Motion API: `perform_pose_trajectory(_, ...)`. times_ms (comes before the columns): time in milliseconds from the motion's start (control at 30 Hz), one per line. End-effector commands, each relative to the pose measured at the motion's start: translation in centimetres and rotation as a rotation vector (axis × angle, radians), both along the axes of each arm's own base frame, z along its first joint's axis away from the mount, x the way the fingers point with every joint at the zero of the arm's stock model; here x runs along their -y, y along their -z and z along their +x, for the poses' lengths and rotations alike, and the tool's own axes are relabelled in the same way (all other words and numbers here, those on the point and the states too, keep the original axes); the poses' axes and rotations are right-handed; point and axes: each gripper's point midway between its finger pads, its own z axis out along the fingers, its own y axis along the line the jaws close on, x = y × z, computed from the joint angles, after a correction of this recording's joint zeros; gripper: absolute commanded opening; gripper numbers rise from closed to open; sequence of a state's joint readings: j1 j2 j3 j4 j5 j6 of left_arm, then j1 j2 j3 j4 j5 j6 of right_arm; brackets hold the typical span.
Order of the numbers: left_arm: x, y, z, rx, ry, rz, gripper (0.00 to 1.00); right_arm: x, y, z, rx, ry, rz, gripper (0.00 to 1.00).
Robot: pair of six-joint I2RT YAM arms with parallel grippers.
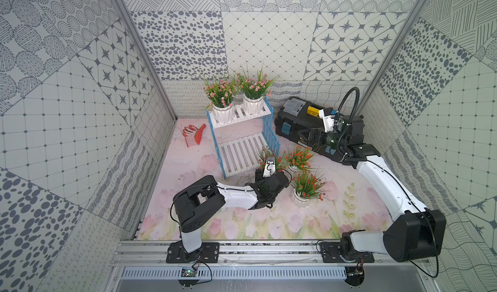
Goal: Place the baby's breath potted plants on the rack by color
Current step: Pick up the baby's breath potted plant from the center of the board.
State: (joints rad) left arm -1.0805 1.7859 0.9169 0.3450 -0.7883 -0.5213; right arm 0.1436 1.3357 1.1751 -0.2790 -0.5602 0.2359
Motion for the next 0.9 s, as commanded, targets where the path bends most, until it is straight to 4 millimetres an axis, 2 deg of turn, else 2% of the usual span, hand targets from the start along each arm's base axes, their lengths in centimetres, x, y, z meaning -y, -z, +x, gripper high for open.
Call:
perform_pose_trajectory(0,-0.5,-2.6,-0.5,0.032,-0.004,-0.034,0.71,0.8,-2.2,-0.3,0.085,0.039,-0.007,0.98)
perform_pose_trajectory(267,-2.8,-5.3,-1.2,0.048,-0.039,-0.035,0.71,2.7,-4.5,-0.5,0.141,0.141,0.000,0.98)
perform_pose_trajectory(433,-5.0,-7.2,-0.2,0.060,-0.109,-0.020,0.72,3.4,-5.3,-0.4,0.156,0.170,0.023,0.98)
perform_pose_trajectory(633,-7.6,-8.9,3.2,0.085,-0.211,-0.022,0.73,3.6,-5.5,-0.4,0.162,0.171,0.030,0.98)
perform_pose_trajectory(867,-8.4,-9.5,9.1,0.119,-0.259,-0.040,0.72,4.2,-5.3,-0.4,0.162,0.185,0.025,0.98)
